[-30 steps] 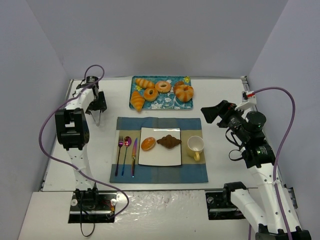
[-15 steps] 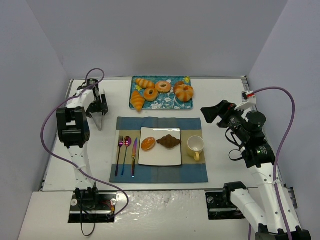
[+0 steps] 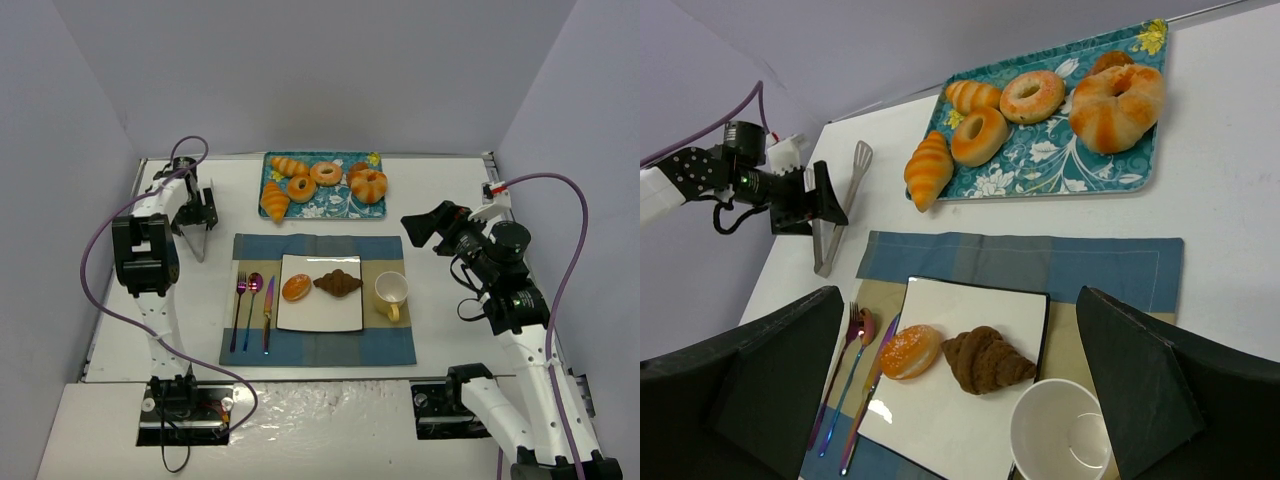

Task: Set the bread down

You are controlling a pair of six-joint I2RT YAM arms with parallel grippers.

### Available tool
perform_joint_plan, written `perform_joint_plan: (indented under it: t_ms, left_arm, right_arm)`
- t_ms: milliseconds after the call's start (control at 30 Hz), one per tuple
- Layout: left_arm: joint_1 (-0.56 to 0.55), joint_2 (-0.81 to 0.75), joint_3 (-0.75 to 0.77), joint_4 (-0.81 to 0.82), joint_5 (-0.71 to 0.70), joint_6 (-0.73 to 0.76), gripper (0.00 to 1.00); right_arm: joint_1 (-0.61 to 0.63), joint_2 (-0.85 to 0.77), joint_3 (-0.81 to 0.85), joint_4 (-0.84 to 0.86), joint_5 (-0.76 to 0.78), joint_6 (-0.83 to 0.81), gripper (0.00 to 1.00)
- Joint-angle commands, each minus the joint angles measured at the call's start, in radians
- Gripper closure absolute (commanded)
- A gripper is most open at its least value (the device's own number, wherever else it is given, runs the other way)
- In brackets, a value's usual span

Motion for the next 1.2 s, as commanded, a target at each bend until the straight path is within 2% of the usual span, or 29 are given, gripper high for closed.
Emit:
perform_joint_plan:
  t_ms: [0, 233, 400, 533, 700, 833, 1167]
  left_arm:
    - [0.005, -0.115, 0.057, -0.006, -0.007, -0.016, 0.18]
    - [-0.005, -0.178, 0.075, -0.030, -0.025, -0.016, 0.18]
    - [-0.050, -0.323, 0.125, -0.071, -0.046, 0.041, 0.17]
    - [-0.222, -0.469, 0.150, -0.079, -0.090, 0.106, 0.17]
    - [-0.404, -0.702, -0.004, 0.093, -0.022, 0.143, 0.11]
    - [-0.433, -0.846, -0.117, 0.203, 0.149, 0.124, 0.09]
    - [-0.486, -0.903, -0.220, 0.250, 0.236, 0.131, 0.08]
  right_arm:
    - [0.007, 0.008, 0.033, 0.058, -0.022, -0.014, 0.00]
    - [0.007, 0.006, 0.030, 0.055, -0.021, -0.016, 0.00]
    - [0.007, 0.009, 0.036, 0.050, -0.010, -0.023, 0.00]
    - [0.006, 0.007, 0.053, 0.043, 0.006, -0.026, 0.00]
    - [0.006, 0.006, 0.086, 0.036, 0.012, -0.028, 0.00]
    - [0.007, 0.007, 0.112, 0.028, 0.023, -0.036, 0.00]
    - [0.011, 0.035, 0.143, 0.023, 0.015, -0.050, 0.02]
